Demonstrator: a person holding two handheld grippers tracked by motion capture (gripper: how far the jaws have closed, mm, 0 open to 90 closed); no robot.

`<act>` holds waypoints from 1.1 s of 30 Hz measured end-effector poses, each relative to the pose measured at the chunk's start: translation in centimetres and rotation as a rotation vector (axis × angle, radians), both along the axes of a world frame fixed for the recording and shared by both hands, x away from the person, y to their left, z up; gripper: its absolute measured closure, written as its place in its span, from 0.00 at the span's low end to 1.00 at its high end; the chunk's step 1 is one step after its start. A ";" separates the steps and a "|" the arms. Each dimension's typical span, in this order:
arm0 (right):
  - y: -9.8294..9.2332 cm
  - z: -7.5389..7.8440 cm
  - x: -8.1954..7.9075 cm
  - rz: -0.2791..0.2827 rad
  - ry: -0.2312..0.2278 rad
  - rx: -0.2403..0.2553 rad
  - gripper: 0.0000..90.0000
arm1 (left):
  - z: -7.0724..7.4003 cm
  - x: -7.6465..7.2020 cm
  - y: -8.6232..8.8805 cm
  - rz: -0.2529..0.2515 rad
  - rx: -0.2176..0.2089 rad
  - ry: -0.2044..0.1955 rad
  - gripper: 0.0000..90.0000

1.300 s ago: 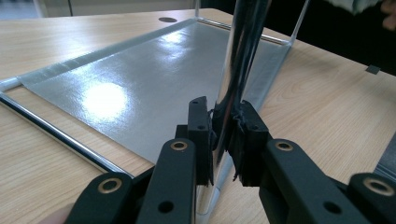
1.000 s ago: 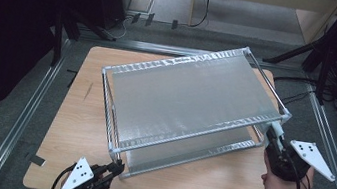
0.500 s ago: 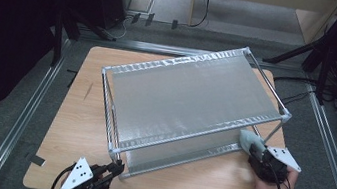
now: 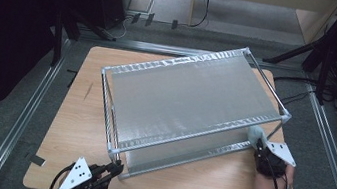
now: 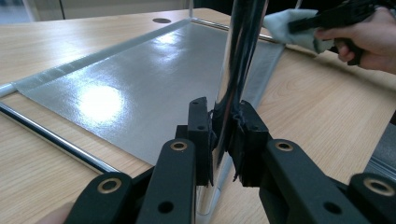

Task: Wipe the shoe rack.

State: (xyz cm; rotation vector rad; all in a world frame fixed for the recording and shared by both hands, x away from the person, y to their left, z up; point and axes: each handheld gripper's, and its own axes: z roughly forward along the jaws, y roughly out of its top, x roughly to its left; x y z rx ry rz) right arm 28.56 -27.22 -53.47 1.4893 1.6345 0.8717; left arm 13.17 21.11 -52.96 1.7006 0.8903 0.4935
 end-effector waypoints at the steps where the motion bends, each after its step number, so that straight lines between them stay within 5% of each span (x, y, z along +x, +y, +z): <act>1: 0.3 -0.4 0.3 0.016 0.025 0.002 0.92 | 0.0 0.0 0.0 -0.001 0.001 -0.001 0.89; 5: 1.4 -1.1 0.4 0.074 0.070 -0.016 0.92 | -0.1 0.1 0.0 -0.006 -0.009 0.004 0.89; 21: 7.1 -1.1 -2.5 0.288 0.127 0.087 0.91 | -0.1 -0.6 -1.8 -0.087 -0.018 0.011 0.89; 25: 10.0 -1.2 -3.9 0.356 0.134 0.099 0.91 | -0.1 -0.7 -2.0 -0.085 -0.016 0.009 0.89; 33: 18.9 -1.7 -8.1 0.578 0.119 0.049 0.91 | -0.1 -0.7 -2.3 -0.075 -0.009 0.003 0.89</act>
